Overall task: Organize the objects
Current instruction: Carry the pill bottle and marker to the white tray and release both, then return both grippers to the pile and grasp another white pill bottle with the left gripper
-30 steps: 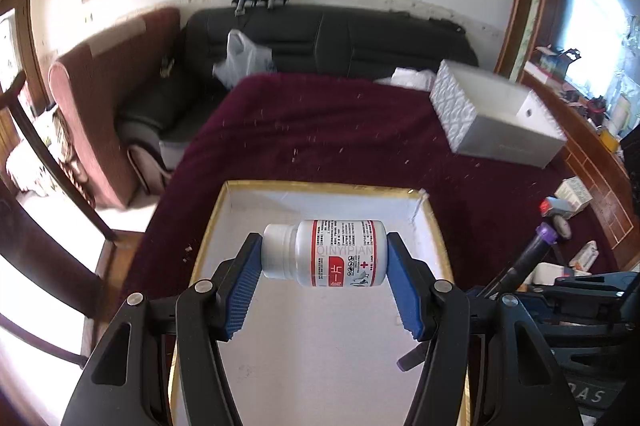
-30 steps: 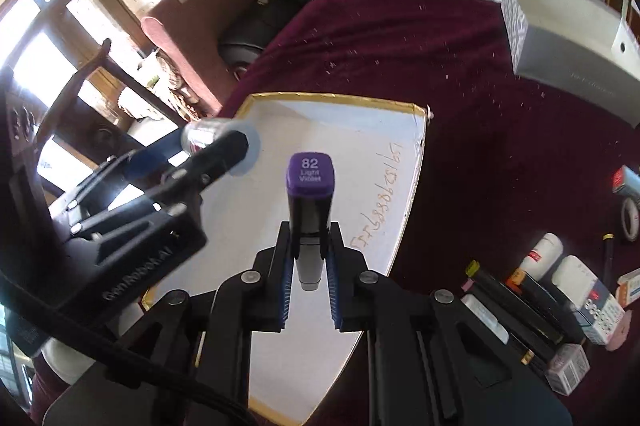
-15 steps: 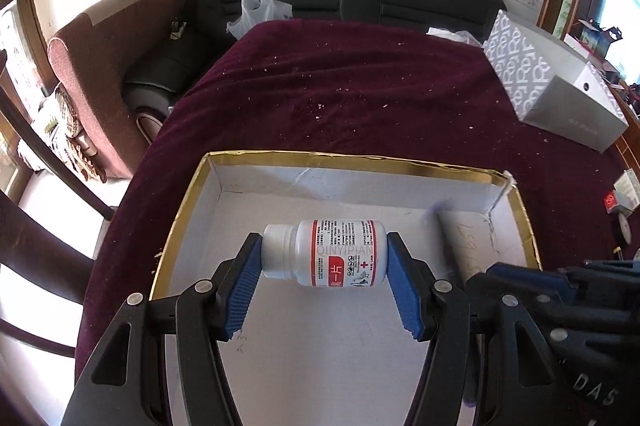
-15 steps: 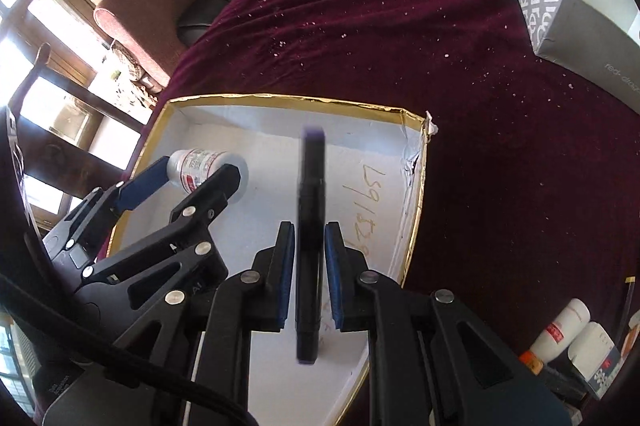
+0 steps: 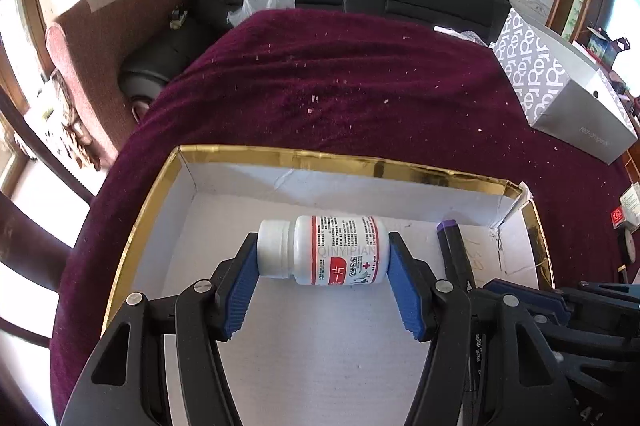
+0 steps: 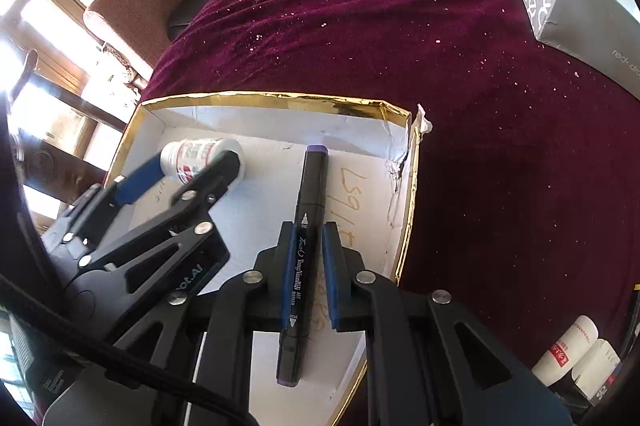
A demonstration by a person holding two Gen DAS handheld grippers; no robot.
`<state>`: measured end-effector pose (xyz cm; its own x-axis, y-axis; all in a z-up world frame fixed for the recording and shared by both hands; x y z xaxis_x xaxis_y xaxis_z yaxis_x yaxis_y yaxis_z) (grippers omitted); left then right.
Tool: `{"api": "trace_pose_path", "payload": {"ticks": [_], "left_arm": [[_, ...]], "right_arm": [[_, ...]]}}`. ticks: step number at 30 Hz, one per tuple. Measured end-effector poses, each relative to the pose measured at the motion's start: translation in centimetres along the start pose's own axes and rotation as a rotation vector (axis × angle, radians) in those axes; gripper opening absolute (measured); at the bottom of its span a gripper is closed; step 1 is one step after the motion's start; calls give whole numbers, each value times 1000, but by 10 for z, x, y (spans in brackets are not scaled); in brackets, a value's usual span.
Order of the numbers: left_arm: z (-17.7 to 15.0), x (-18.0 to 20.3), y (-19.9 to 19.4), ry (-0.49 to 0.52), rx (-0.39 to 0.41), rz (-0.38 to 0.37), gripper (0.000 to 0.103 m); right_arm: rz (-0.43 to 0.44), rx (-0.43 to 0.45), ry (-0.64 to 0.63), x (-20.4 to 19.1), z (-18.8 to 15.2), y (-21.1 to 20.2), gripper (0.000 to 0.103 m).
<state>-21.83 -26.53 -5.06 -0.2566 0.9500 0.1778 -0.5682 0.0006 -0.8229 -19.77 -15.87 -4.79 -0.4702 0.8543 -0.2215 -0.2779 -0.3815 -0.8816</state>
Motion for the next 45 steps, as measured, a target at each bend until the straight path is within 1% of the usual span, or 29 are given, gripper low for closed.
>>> {"api": "trace_pose_path", "payload": {"ticks": [2,4,5,7,9,12,14,16,18,19,20,21,23,24,25,26,27,28,30,31,33,36,38,39,41,43,45], "left_arm": [[-4,-3,6,-36,-41,-18,59],[-4,-3,5,-51,-40,-25,60],[-4,-4,4,-66,-44,-35,60],[-2,-6,2,-118,-57,-77,60],[0,-8,-2,-145,-56,-98,60],[6,-12,-15,-176,-33,-121,60],[10,-14,-32,-179,-9,-124,61],[11,-13,-50,-162,23,-124,61],[8,-10,-69,-147,47,-126,61],[2,-7,-81,-152,47,-152,61],[-2,-5,-89,-159,43,-173,62],[-6,-2,-97,-166,41,-192,65],[-21,9,-116,-167,39,-245,66],[-27,15,-123,-156,36,-264,66],[-39,28,-134,-130,30,-290,66],[-47,36,-140,-111,26,-305,66],[-59,49,-146,-88,19,-327,67],[-66,58,-149,-75,13,-341,67],[-87,83,-155,-31,-12,-362,67],[-102,98,-153,-3,-27,-354,67],[-119,114,-150,23,-35,-323,67],[-145,133,-133,65,-47,-254,67],[-154,137,-116,47,-69,-206,67],[-157,137,-110,28,-77,-195,67],[-154,139,-98,-15,-76,-166,67],[-152,145,-90,-21,-68,-157,67],[-151,154,-81,-5,-77,-136,67]], "right_arm": [[2,16,5,1,0,-3,14],[-2,32,14,3,-1,-9,18],[-2,48,24,6,-1,-14,18],[12,77,43,7,-1,-23,19],[18,108,62,10,-3,-37,21],[3,159,66,13,-9,-64,27],[-12,198,65,16,-15,-88,30],[-40,240,62,20,-23,-113,40],[-86,303,58,26,-36,-146,48],[-103,324,56,29,-40,-157,51],[-134,356,48,32,-48,-175,52],[-167,383,40,36,-54,-189,55],[-278,444,15,45,-74,-225,68],[-328,475,4,50,-81,-239,84],[-373,510,-2,56,-92,-254,97],[-397,547,0,63,-106,-267,103],[-391,563,14,72,-116,-274,103],[-372,550,53,83,-128,-276,103],[-303,459,157,109,-152,-263,103],[-251,438,214,123,-168,-256,103],[-229,427,280,139,-187,-250,103],[-191,413,329,152,-212,-239,103],[-171,405,353,158,-225,-233,103],[-157,402,361,161,-232,-230,103],[-135,398,375,167,-240,-227,103],[-122,397,385,170,-249,-223,103],[-106,399,396,172,-254,-221,103]]}}
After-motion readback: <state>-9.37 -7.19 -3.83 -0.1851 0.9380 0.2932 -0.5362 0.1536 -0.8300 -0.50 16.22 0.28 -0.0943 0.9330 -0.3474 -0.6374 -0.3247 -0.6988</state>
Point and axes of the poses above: each gripper's, at about its wrist camera, not at the fingertips, and y roughly the way its jaws point, x to its right, z to its top, the point moved 8 cm from there along y, roughly the way its jaws point, and after that the axes turned 13 degrees about -y, right-handed, at the moved point
